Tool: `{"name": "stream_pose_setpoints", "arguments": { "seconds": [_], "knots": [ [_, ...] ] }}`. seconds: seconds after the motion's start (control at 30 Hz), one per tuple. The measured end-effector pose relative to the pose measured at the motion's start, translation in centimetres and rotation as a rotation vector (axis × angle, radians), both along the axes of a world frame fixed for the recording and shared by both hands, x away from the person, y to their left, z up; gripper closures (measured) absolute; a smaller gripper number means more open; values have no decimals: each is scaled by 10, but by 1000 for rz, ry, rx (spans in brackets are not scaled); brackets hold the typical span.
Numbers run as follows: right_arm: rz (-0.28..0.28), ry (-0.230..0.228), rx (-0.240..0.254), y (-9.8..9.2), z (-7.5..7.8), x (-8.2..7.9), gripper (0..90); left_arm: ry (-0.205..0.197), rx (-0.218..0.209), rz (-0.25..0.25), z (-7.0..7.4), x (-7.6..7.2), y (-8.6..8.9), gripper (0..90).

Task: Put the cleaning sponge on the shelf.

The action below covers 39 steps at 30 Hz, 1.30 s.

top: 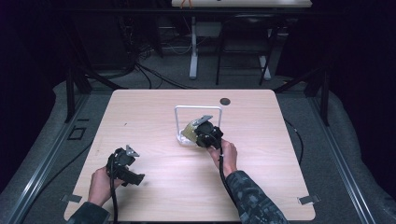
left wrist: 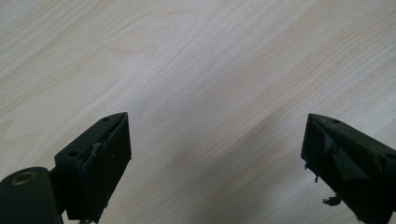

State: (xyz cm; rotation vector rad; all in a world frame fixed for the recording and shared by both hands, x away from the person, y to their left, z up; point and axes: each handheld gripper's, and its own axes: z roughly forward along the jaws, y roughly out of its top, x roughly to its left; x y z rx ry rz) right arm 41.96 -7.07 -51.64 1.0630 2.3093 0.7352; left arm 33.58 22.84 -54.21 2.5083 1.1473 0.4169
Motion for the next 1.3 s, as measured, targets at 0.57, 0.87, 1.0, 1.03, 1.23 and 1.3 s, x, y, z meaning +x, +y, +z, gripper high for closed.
{"name": "stream_pose_setpoints", "arguments": {
  "seconds": [0.57,0.87,1.0,1.03,1.23,1.3],
  "knots": [
    [-31,35,33,5,-8,13,564,0,-3,1,0,0,0,84],
    [-45,69,17,5,-17,21,519,-1,-2,1,0,0,0,84],
    [-53,71,12,5,-19,23,465,-1,0,0,0,0,0,84],
    [-56,71,5,5,-18,23,448,-1,0,-2,0,0,0,84],
    [-63,76,4,3,-19,23,354,0,1,-2,0,-1,0,84],
    [-61,72,6,4,-18,22,338,-2,0,-1,0,-1,0,84]
  ]
}}
